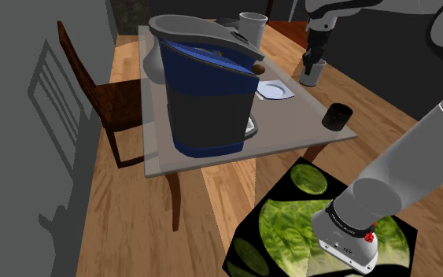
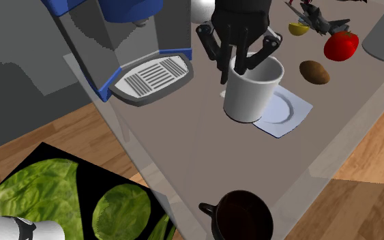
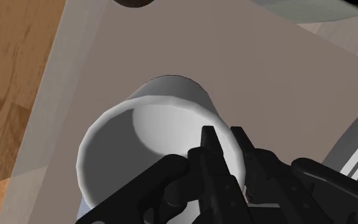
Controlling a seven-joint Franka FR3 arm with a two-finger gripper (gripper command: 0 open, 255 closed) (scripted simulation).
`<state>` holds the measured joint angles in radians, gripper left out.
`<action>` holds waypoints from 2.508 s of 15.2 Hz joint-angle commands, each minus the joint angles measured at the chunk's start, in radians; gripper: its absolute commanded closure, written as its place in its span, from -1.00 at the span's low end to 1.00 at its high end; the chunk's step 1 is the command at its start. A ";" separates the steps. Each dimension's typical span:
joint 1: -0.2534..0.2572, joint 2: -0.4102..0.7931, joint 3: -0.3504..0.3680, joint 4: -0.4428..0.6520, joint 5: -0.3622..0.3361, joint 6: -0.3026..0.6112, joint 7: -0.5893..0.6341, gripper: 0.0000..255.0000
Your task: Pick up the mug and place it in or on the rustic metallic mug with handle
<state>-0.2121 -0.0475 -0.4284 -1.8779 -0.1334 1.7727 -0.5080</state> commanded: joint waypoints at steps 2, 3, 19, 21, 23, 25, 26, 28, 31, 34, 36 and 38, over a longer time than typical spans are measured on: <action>-0.022 -0.080 -0.019 -0.069 -0.038 0.000 -0.029 1.00; -0.030 -0.104 -0.026 -0.089 -0.051 0.000 -0.040 1.00; -0.136 -0.307 -0.126 -0.300 -0.183 0.054 -0.175 1.00; -0.137 -0.302 -0.131 -0.323 -0.185 0.081 -0.173 1.00; -0.138 -0.297 -0.136 -0.345 -0.186 0.108 -0.170 1.00; -0.138 -0.291 -0.141 -0.367 -0.188 0.136 -0.168 1.00; -0.139 -0.287 -0.144 -0.377 -0.188 0.150 -0.168 1.00; -0.139 -0.279 -0.149 -0.398 -0.189 0.178 -0.166 1.00; -0.140 -0.267 -0.157 -0.423 -0.190 0.214 -0.164 1.00; -0.140 -0.267 -0.157 -0.423 -0.190 0.214 -0.164 1.00; -0.140 -0.267 -0.157 -0.423 -0.190 0.214 -0.164 1.00; -0.140 -0.267 -0.156 -0.423 -0.190 0.214 -0.165 1.00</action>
<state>-0.3515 -0.3173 -0.5837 -2.2978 -0.3227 1.9872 -0.6727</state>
